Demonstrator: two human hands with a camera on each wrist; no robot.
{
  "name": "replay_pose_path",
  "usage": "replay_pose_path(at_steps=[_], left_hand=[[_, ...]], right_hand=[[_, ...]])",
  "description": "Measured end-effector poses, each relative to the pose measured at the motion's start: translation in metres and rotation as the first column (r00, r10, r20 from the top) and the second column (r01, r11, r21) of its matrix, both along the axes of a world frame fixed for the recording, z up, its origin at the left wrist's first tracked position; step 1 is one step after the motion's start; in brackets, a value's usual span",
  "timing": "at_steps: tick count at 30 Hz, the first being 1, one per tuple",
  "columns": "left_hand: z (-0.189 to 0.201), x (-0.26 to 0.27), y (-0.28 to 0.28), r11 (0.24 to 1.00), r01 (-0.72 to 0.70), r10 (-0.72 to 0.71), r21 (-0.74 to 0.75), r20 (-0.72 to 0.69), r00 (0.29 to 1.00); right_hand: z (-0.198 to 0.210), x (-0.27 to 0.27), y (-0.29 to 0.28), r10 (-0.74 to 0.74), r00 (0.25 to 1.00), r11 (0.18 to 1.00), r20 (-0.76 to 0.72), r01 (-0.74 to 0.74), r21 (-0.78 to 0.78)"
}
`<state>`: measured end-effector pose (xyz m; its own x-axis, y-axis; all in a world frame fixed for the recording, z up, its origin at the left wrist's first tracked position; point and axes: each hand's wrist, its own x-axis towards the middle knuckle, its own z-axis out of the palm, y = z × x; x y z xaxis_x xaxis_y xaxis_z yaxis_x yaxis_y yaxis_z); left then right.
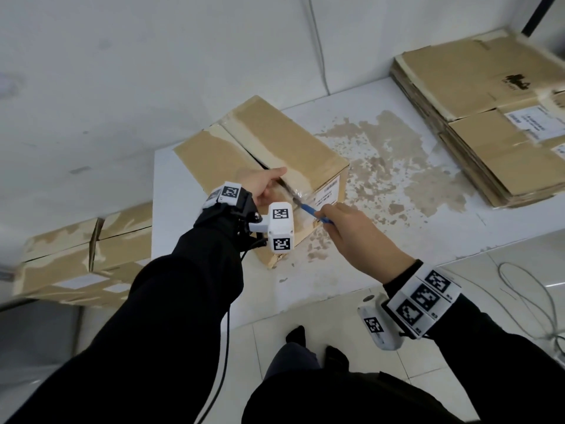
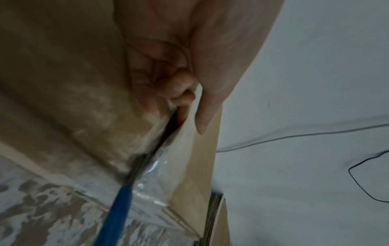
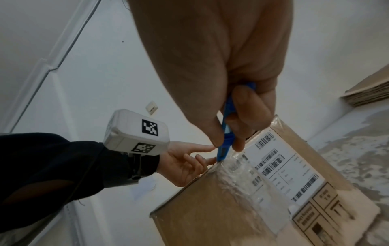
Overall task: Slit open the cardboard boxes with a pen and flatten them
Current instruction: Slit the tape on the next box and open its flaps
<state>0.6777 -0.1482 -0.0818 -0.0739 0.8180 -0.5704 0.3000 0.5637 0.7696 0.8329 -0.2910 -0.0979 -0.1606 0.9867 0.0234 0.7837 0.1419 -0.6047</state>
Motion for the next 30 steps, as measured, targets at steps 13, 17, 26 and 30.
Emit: replay_pose_path(at_steps=[13, 17, 26, 30], left_hand=[[-0.017, 0.002, -0.001, 0.99, -0.122, 0.113, 0.07, 0.123, 0.986], [-0.02, -0.001, -0.001, 0.99, -0.115, 0.097, 0.084, 0.191, 0.977], [-0.013, -0.005, -0.004, 0.997, -0.013, -0.002, 0.073, 0.208, 0.978], [-0.006, 0.0, -0.001, 0.99, 0.081, -0.088, 0.116, 0.053, 0.995]], right_hand=[[0.003, -0.018, -0.004, -0.185, 0.963, 0.983, 0.196, 0.183, 0.029], [0.007, -0.022, 0.0, -0.2, 0.949, 0.98, 0.242, 0.195, 0.045], [0.019, 0.016, -0.013, -0.266, 0.956, 0.964, 0.122, 0.261, 0.06], [0.027, 0.036, -0.013, -0.307, 0.937, 0.951, -0.165, 0.309, -0.011]])
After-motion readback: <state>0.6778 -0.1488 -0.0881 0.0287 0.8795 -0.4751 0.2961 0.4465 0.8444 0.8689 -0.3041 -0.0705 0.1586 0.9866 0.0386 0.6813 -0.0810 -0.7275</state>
